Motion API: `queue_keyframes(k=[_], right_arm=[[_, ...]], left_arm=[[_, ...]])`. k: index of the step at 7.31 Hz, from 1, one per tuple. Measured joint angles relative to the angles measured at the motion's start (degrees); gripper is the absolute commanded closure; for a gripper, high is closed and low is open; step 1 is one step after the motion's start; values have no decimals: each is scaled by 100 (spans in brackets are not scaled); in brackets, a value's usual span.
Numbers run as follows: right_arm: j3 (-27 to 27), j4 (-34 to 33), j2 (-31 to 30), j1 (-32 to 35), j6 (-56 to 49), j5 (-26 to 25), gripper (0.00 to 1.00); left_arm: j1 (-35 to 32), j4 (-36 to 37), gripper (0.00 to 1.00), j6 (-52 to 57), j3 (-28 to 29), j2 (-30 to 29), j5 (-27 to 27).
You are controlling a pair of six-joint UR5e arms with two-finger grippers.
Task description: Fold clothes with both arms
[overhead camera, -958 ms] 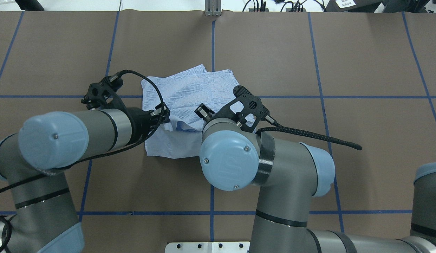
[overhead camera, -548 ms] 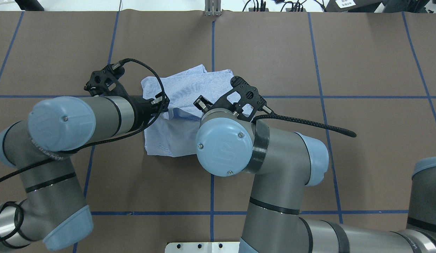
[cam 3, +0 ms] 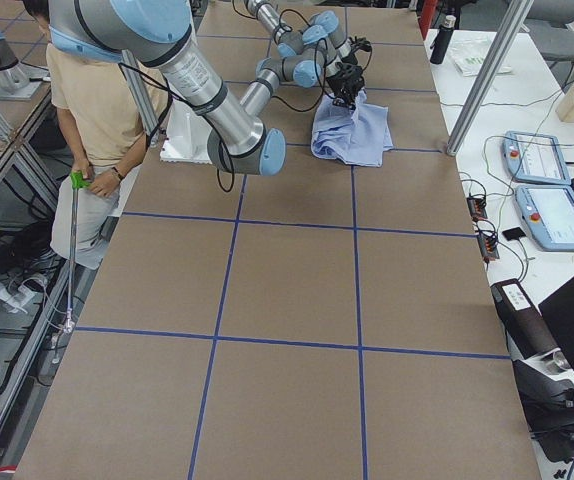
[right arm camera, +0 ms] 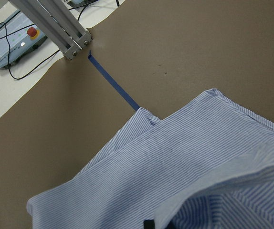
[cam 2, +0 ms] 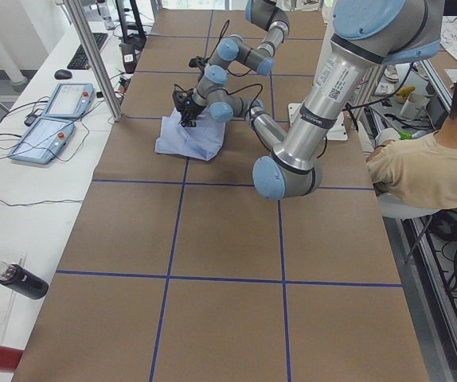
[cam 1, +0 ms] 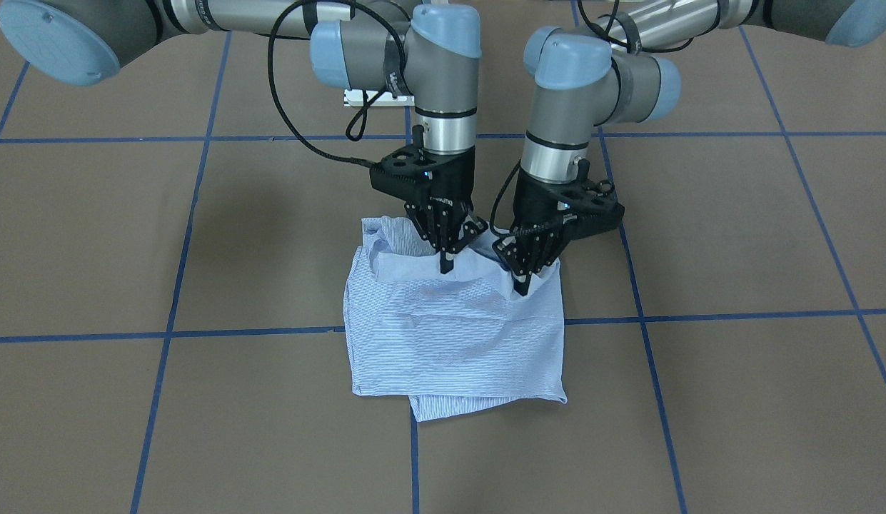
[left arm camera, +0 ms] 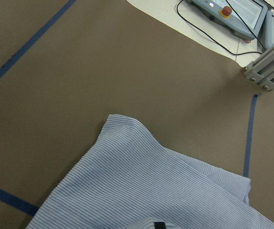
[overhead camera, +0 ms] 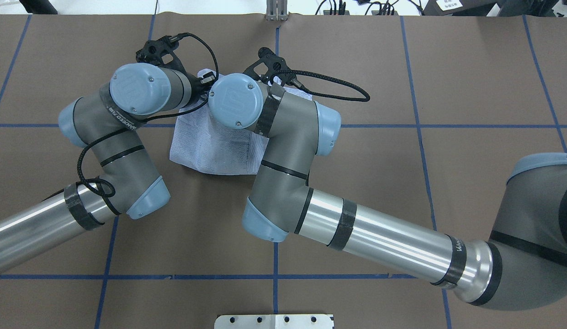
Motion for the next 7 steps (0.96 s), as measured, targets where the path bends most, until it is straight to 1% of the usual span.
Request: queue_keyframes(k=[2, 4, 5, 6, 7], right_arm=[[-270, 132, 17, 85, -55, 82, 100], [-550, 386, 45, 116, -154, 89, 100], [-643, 455, 80, 126, -230, 86, 54], [-728, 488, 124, 134, -329, 86, 1], [-807, 501, 155, 154, -614, 90, 0]], left_arm=[[-53, -314, 100, 188, 608, -126, -3], [-68, -629, 100, 313, 1022, -209, -3], [-97, -702, 79, 359, 1126, -284, -5], [-125, -735, 1, 394, 1163, -354, -34], [-156, -751, 0, 574, 1173, -392, -103]])
